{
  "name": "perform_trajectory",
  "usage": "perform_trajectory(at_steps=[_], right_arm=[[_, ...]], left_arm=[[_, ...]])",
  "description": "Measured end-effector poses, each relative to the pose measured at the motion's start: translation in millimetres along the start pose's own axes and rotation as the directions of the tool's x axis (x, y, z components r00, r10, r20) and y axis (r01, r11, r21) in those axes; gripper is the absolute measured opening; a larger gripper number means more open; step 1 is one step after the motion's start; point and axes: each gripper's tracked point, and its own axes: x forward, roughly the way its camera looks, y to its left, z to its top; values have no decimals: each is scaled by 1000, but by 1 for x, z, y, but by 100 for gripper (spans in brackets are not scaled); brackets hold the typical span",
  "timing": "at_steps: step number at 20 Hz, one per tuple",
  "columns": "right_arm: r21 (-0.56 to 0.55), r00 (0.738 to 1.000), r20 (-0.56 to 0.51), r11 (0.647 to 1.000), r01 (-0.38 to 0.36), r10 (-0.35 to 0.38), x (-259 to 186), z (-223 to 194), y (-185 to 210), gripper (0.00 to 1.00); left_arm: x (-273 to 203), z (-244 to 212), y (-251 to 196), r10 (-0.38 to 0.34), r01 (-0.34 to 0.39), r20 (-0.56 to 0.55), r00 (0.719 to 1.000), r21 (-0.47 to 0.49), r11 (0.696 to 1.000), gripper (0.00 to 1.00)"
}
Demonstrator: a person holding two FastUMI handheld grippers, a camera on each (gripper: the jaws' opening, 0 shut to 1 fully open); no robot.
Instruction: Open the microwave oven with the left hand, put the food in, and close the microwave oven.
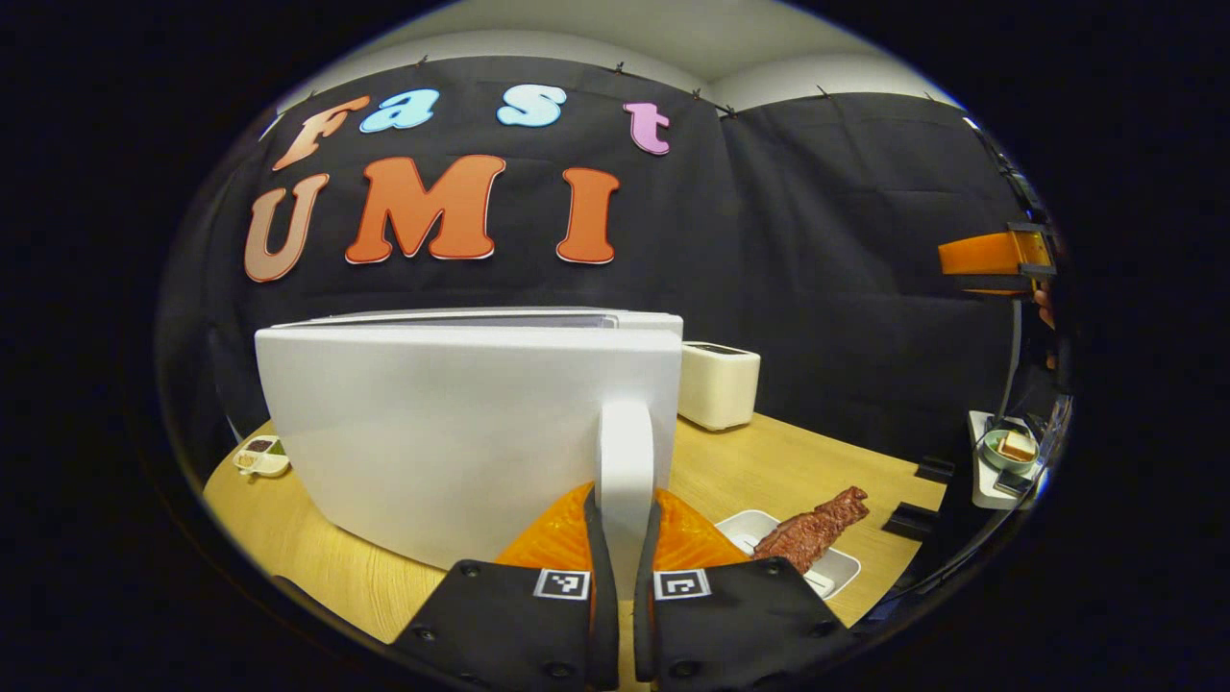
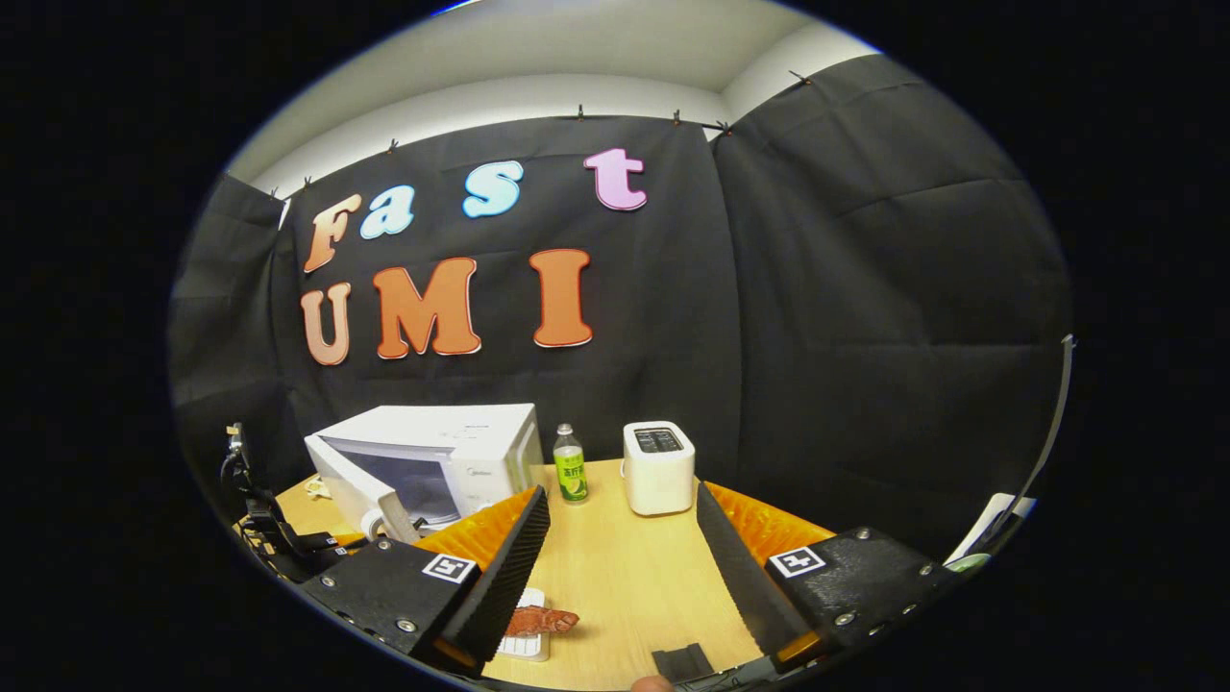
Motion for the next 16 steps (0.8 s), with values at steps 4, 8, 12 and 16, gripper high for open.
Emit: perform_trajectory(at_steps=[4,8,12,16], right_arm=[[2,999,19,999,-37,36,-1,8,27,95],[0,996,30,996,-90,90,-2,11,61,95],[-3,991,14,991,-131,131,0,6,89,95],[6,984,11,984,-180,180,2,3,116,95]], left_arm=[[-39,-3,10,-41,41,-10,999,8,999,12],[-86,-12,25,-30,31,-19,999,28,999,17],[-138,-18,54,29,-29,-5,1000,22,999,20],[-199,-32,108,202,-200,-14,979,58,978,98]])
